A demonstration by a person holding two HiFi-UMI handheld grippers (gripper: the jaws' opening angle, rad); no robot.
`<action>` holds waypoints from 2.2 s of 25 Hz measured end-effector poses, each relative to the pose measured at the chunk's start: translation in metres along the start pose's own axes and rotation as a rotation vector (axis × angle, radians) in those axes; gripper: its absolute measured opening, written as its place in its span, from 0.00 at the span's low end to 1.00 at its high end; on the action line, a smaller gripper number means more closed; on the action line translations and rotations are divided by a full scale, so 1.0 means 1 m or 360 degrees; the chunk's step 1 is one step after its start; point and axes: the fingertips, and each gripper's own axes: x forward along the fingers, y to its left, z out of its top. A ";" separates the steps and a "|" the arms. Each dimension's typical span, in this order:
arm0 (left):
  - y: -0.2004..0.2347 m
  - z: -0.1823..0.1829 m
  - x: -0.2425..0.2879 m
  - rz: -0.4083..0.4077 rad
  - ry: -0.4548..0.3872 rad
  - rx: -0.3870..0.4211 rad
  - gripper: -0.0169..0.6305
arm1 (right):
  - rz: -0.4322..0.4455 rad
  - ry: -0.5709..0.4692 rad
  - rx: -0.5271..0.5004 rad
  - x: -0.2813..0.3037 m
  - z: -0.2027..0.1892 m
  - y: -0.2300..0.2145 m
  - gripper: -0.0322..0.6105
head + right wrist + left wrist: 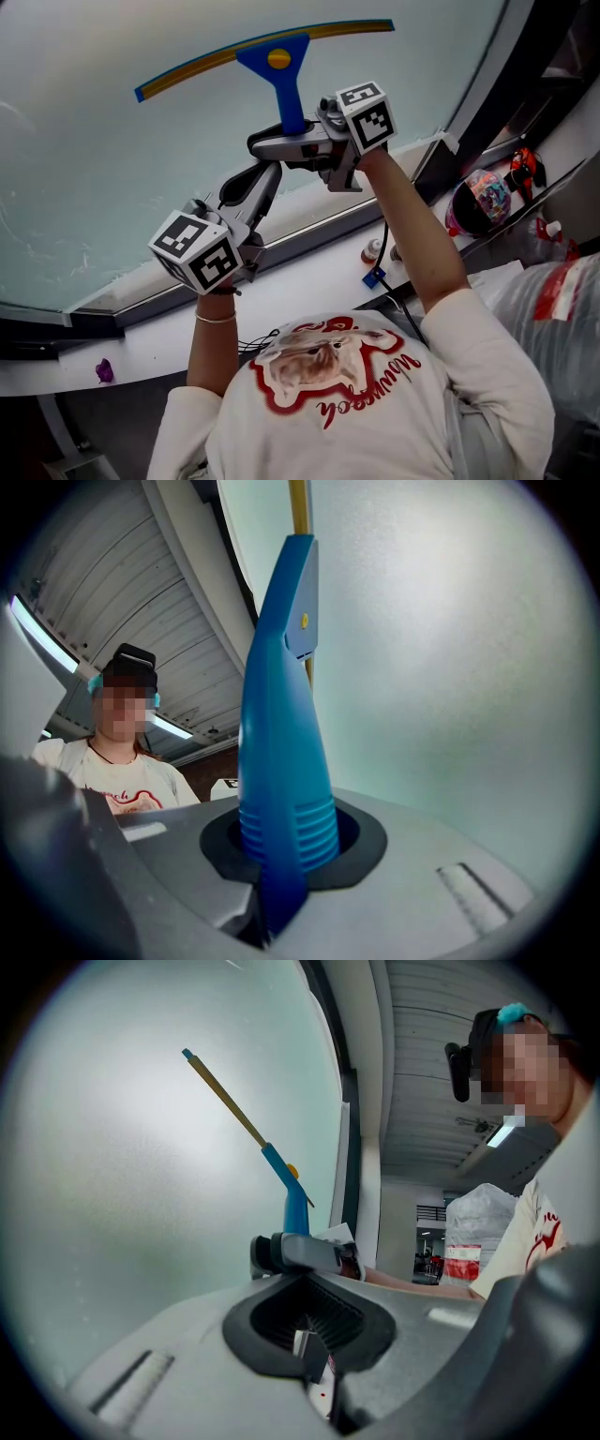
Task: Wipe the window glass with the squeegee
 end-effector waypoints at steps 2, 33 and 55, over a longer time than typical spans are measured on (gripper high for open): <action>0.000 -0.003 -0.001 0.0006 0.0010 -0.0001 0.03 | 0.0004 0.0002 0.0011 0.000 -0.003 -0.001 0.15; -0.001 -0.057 -0.001 0.0012 0.0108 -0.0137 0.03 | -0.0013 0.0002 0.0179 -0.011 -0.057 -0.013 0.16; -0.001 -0.088 -0.002 0.0026 0.0149 -0.0203 0.03 | -0.0008 -0.0007 0.0287 -0.017 -0.088 -0.022 0.18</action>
